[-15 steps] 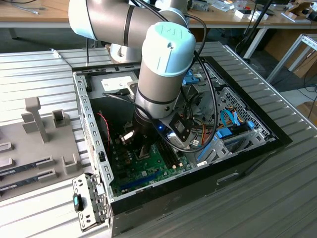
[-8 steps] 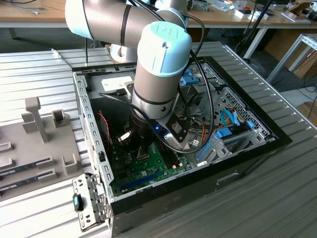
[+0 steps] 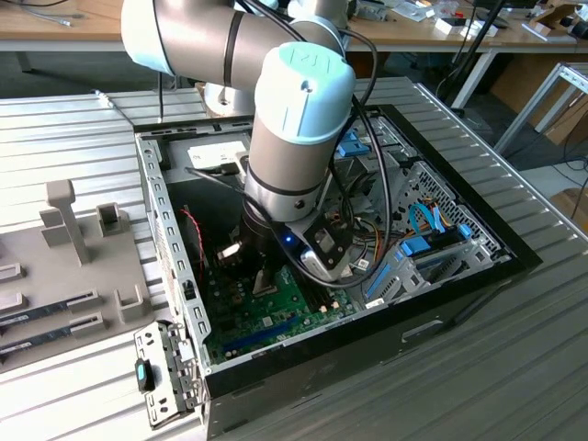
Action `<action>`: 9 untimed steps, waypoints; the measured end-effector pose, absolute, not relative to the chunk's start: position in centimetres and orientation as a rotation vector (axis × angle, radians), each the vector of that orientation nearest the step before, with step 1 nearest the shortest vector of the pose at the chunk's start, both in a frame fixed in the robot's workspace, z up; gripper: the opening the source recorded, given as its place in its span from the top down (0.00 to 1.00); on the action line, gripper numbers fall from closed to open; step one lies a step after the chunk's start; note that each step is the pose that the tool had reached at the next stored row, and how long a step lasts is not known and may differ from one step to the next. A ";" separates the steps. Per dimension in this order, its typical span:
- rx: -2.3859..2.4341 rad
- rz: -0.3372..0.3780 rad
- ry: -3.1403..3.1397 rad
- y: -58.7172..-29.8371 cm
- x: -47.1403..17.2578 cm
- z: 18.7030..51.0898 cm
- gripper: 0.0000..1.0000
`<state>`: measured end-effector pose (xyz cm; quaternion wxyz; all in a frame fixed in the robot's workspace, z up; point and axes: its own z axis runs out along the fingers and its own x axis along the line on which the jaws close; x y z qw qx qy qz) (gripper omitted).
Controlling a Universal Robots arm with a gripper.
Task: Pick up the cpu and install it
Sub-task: 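Place the cpu into insertion slot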
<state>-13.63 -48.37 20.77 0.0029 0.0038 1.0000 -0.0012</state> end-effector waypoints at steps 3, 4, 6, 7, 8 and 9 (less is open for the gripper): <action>0.040 -0.004 3.136 -48.4 -13.6 20.8 0.65; 0.025 -0.004 3.136 -48.4 -13.6 20.8 0.65; -0.044 -0.004 3.135 -48.4 -13.6 20.8 0.65; -0.073 -0.004 3.135 -48.4 -13.6 20.8 0.65; -0.118 -0.003 3.134 -48.4 -13.6 20.8 0.65; -0.153 -0.003 3.132 -48.4 -13.6 20.8 0.65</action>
